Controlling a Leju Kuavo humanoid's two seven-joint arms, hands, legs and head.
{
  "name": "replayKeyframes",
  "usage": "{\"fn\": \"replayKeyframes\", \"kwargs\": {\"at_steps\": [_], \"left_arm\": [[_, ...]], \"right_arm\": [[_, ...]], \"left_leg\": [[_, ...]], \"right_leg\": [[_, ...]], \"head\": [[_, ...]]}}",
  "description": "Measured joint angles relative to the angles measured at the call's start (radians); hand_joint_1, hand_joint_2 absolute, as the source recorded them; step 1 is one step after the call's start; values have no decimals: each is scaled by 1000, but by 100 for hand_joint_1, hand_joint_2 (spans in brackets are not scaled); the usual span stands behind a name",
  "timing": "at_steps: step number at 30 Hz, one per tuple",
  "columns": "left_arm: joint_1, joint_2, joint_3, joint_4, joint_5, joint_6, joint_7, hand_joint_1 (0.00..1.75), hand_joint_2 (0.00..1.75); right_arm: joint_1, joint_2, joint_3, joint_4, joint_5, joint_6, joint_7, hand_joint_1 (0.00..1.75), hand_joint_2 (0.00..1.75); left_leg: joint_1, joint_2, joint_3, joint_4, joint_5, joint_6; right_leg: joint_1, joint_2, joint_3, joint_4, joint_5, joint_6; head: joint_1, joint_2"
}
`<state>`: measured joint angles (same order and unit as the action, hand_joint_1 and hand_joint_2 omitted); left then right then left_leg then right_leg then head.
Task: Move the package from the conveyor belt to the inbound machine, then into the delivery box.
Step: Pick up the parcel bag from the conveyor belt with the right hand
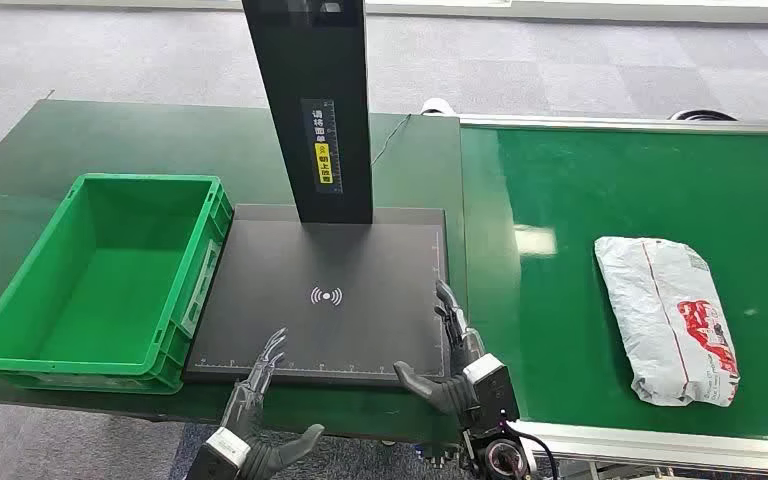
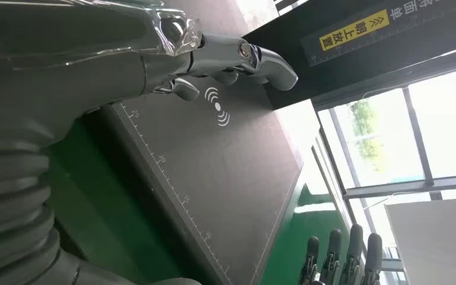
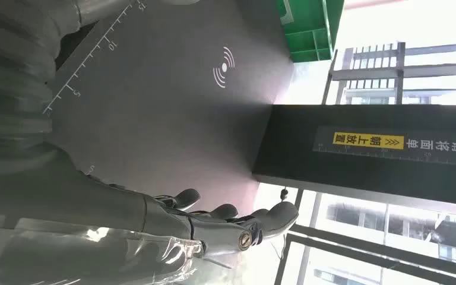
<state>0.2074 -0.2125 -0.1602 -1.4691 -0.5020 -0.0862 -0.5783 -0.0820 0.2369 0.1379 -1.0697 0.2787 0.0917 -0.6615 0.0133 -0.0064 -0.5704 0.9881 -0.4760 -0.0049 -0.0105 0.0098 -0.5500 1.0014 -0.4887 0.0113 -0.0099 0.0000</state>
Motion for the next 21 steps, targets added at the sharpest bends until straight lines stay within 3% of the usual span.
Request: {"fn": "replayKeyframes", "kwargs": {"at_steps": [4,6,8,11,17,21], "left_arm": [[4,0,1,0,1,3,0,0,175],[10,0,3,-1,1,5,0,0,175],[14,0,4,-6,0,5,0,0,175],[14,-1,2,-15,-4,5,2,0,175],[-4,-5,-2,-17,-4,-2,14,0,175],[-14,-4,-3,-13,7,-3,17,0,175]], "right_arm": [[17,-8,-9,-41,19,-60,7,0,175],[30,-20,-29,-97,94,-162,47,0,175],[31,-34,-65,-148,285,-349,147,0,175],[-13,-70,-153,-155,661,-580,379,0,175],[-179,-204,-351,43,1068,-758,696,0,175],[-305,-309,-465,227,1178,-756,812,0,175]], "left_leg": [[0,0,0,0,0,0],[0,0,0,0,0,0],[-1,0,0,0,0,0],[-1,0,0,0,0,0],[-2,-1,1,1,1,2],[-3,-2,0,1,1,2]], "right_leg": [[0,0,0,0,0,0],[0,0,0,0,0,0],[-1,0,0,0,0,0],[-1,0,0,0,0,0],[-3,0,1,0,2,3],[-3,0,1,0,2,3]], "head": [[0,0],[0,0],[0,0],[0,0],[0,0],[0,0]]}}
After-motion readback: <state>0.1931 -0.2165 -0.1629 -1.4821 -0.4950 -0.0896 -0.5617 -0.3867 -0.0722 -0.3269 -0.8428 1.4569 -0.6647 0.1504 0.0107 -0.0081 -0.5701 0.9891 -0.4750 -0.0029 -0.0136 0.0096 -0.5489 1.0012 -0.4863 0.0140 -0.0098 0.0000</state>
